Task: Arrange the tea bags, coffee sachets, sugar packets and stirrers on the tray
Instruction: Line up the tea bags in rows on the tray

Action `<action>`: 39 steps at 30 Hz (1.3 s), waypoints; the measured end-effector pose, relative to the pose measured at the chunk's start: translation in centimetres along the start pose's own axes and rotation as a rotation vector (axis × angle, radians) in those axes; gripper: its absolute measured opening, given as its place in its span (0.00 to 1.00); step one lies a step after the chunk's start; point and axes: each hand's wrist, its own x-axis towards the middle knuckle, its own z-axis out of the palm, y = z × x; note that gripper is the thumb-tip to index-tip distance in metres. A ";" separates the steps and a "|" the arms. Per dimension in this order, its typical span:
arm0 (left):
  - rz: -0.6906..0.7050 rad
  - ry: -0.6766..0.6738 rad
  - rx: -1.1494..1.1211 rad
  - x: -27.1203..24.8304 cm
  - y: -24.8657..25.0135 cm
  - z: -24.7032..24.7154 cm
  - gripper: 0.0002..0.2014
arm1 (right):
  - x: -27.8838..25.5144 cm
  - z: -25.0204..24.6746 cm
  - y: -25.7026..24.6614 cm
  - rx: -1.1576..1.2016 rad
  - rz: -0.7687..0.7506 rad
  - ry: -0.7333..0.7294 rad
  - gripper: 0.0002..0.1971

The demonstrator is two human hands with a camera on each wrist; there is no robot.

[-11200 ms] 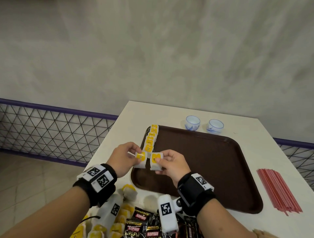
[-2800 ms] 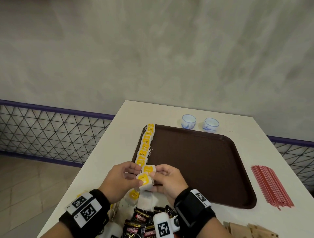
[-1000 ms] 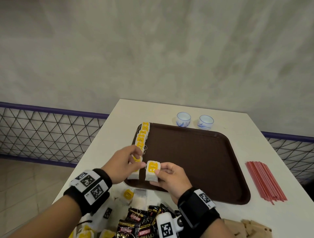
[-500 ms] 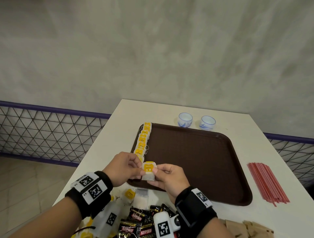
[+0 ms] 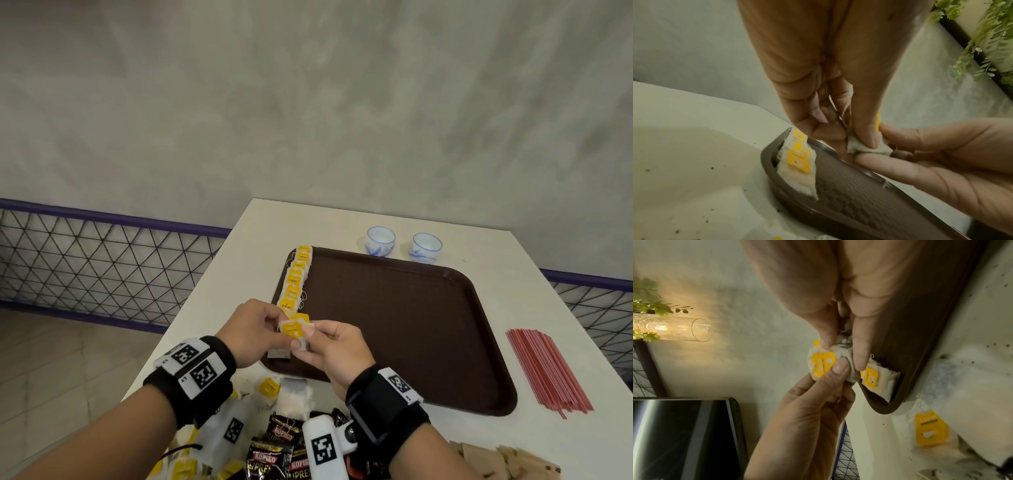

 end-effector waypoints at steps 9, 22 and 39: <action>-0.030 -0.003 0.144 0.0 -1.1 -0.2 0.10 | 0.0 -1.7 0.0 -0.007 -0.001 0.173 0.08; -0.064 0.093 0.643 0.9 -1.7 0.8 0.21 | -0.6 -2.8 0.0 -0.017 -0.015 0.222 0.06; 0.067 0.258 0.379 -2.9 -1.1 -3.2 0.19 | 1.4 -6.5 -1.7 -0.337 -0.028 0.344 0.04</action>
